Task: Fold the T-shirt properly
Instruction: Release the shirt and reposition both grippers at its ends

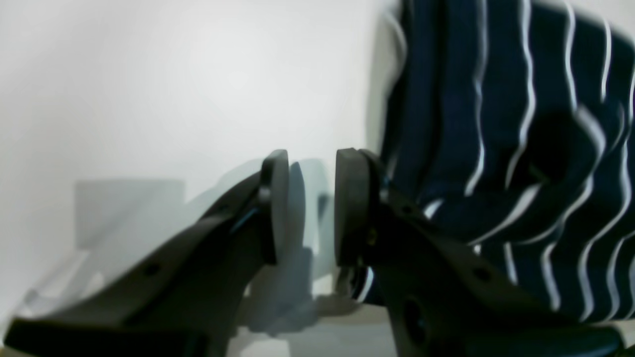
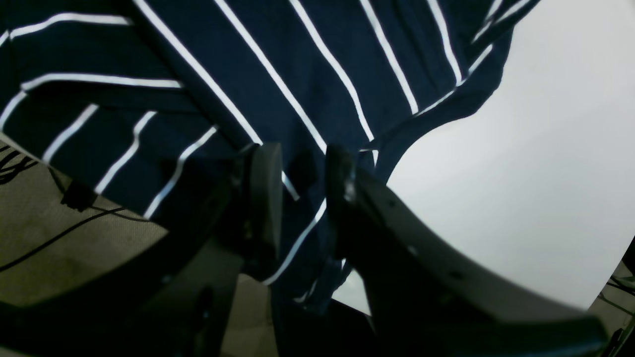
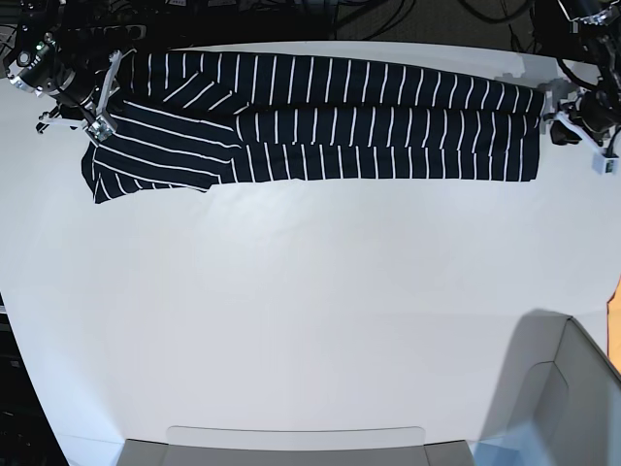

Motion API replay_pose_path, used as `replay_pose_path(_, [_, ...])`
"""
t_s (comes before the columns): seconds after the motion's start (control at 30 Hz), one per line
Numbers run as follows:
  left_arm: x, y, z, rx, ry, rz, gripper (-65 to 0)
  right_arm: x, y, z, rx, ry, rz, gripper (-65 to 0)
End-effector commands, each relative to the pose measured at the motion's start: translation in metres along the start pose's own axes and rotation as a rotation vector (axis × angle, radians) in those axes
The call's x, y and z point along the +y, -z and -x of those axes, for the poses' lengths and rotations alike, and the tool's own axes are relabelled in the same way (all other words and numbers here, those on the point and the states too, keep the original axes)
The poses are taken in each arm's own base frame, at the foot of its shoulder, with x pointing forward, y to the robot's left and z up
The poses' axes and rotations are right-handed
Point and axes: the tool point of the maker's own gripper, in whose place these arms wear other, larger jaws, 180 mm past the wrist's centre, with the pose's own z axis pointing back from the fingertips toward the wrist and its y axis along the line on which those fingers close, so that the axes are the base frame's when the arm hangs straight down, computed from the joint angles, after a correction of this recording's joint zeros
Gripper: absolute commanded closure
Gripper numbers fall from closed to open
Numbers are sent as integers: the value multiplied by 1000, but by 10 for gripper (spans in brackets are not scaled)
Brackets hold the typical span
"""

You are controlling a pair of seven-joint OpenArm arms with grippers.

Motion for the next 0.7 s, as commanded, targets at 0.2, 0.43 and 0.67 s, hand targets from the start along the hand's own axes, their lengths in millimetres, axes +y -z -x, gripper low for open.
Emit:
replay_pose_path(0.2, [-7, -7, -13, -19, 3, 46, -174, -5, -2, -15, -42, -30, 9, -161])
replay_pose_path(0.43, [-13, 0, -3, 16, 10, 67, -174, -3, -1, -17, -43, -41, 0, -161])
replay_pose_path(0.67, [-23, 6, -2, 28, 26, 90, -174, -4, -1, -18, -46, -41, 2, -161])
